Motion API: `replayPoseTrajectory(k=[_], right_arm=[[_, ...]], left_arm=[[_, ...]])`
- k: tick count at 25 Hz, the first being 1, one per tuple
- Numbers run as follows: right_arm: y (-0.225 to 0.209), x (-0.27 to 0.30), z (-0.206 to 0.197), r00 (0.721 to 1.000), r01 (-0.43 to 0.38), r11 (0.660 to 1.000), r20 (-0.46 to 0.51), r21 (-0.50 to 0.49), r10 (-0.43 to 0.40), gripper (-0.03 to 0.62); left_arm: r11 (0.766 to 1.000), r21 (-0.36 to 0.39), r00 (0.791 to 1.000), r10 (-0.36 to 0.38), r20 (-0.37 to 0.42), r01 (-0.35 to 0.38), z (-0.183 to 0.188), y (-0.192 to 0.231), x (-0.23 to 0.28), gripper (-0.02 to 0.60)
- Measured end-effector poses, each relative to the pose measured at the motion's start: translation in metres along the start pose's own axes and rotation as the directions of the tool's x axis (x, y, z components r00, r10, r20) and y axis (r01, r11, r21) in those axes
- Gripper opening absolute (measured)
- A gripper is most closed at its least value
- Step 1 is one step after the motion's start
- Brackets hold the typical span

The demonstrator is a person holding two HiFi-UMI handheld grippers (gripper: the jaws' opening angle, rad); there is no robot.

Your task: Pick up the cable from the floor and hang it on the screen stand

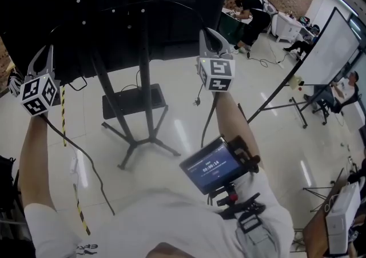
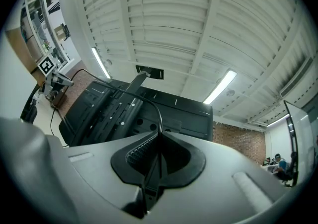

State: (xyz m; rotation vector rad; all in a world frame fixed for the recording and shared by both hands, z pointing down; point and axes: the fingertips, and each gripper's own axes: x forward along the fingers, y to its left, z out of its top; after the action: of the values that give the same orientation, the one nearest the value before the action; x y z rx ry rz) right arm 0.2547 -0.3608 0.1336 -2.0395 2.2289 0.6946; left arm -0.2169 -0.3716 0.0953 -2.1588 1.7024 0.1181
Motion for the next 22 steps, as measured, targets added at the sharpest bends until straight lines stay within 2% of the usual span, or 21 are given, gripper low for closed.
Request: replayPoseTrajectory(k=[8, 14, 22], right_arm=[[-0.006, 0.038, 0.012, 0.998, -0.031, 0.999, 0.063, 0.015, 0.030, 0.037], [-0.006, 0.060, 0.016, 0.995, -0.055, 0.998, 0.083, 0.012, 0.054, 0.037], [0.002, 0.116, 0.039, 0.991, -0.058, 0.998, 0.121, -0.033, 0.062, 0.037]], left_arm=[[0.999, 0.021, 0.999, 0.046, -0.013, -0.046, 0.019, 0.008, 0.018, 0.019], [0.997, 0.024, 0.996, 0.070, -0.061, -0.069, 0.024, 0.008, 0.033, 0.019], [0.995, 0.004, 0.990, 0.104, -0.096, -0.104, 0.029, 0.044, 0.081, 0.020]])
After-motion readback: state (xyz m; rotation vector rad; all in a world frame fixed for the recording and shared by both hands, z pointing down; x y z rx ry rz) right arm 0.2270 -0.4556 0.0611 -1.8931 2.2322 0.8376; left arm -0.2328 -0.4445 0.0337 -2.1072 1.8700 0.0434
